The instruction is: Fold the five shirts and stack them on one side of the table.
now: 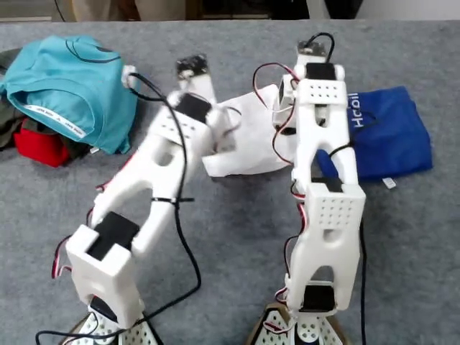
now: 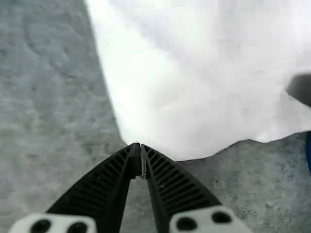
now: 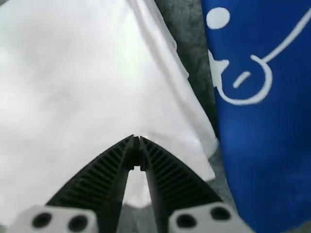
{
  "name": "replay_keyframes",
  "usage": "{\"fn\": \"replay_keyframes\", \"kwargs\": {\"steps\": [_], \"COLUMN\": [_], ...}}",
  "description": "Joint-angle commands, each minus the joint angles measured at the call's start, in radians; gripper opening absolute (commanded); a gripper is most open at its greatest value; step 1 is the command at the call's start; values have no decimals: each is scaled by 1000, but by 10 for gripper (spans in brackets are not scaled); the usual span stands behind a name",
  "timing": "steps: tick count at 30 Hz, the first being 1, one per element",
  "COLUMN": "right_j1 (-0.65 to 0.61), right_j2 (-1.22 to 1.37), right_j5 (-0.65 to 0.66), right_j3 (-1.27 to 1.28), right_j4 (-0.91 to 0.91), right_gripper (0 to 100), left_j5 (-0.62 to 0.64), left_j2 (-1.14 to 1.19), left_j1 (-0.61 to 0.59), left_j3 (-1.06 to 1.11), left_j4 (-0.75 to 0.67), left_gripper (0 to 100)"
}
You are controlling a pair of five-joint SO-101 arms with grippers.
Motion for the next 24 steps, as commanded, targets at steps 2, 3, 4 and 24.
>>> {"fn": "replay_keyframes", "kwargs": {"steps": [2,3,4,24], "right_j1": [4,5,7,30], "right_j2": [99,127,151,179], "right_j5": [9,9,9,77], "right_j3": [-51,-51,-51,-524], "right_j4": [-66,-78,-86,279], "right_gripper": [3,3,3,3], "left_j5": [8,8,6,-129], "left_j2": [38,59,77,-91], "left_j1": [51,48,43,-25], "left_j3": [144,186,221,319], "left_j4": [-212,-258,-292,-146], "left_gripper": [19,19,19,19]}}
